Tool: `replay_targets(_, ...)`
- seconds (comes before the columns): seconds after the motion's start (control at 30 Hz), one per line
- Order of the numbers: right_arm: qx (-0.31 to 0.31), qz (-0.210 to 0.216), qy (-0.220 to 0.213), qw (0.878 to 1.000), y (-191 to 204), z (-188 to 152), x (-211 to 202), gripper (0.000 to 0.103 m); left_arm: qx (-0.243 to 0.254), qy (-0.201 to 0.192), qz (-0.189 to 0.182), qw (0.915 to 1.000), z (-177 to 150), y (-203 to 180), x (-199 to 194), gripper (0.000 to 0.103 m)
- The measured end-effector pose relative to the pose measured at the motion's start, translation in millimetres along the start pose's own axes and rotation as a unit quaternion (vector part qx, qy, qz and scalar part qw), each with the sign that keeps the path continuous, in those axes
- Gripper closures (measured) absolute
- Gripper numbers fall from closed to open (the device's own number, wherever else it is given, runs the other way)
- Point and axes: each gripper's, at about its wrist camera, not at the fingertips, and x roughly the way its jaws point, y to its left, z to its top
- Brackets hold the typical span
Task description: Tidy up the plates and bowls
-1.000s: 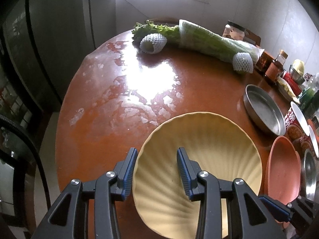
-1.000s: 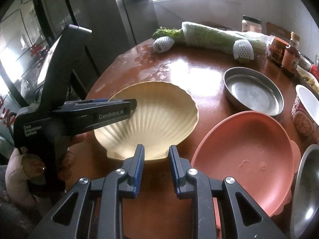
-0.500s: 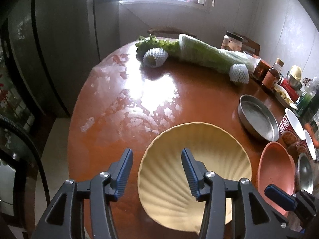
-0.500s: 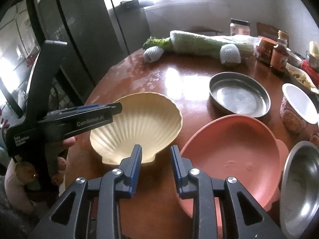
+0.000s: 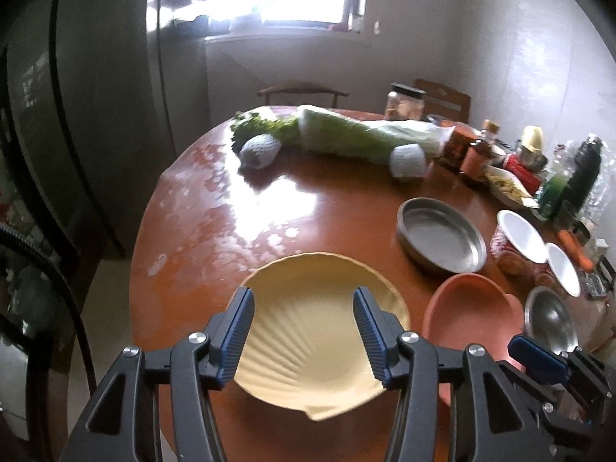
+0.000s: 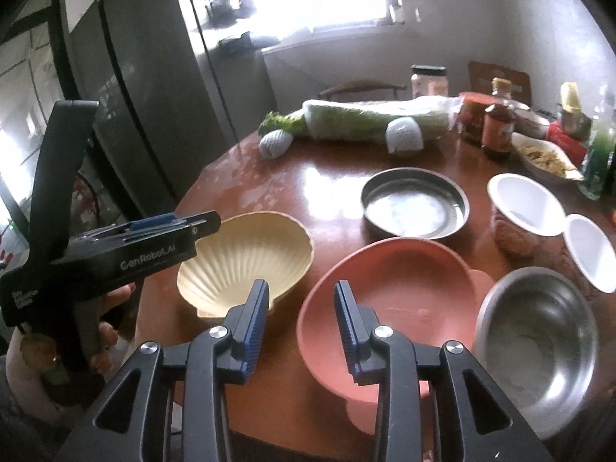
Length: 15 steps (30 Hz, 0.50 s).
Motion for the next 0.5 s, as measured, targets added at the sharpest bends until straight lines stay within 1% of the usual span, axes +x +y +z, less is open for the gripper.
replay_targets(0.2,0.005,-0.011,-0.025,1.000,-10.4,-7.0,-32.2,0.065,0.021,-0.014,-0.012,0.9996,-2.5,-27.5,-19.6,0.049)
replay_targets(0.3,0.010,-0.016,-0.034,0.999,-17.2,-8.8,-44.8,0.061,0.032,-0.019,-0.019,0.9991,-3.8,-42.4,-27.1,0.049)
replay_targets(0.5,0.014,-0.023,-0.045,0.999,-27.4,-20.7,-66.8,0.060,0.050,-0.023,-0.027,0.9981,-6.5,-68.3,-35.1,0.049)
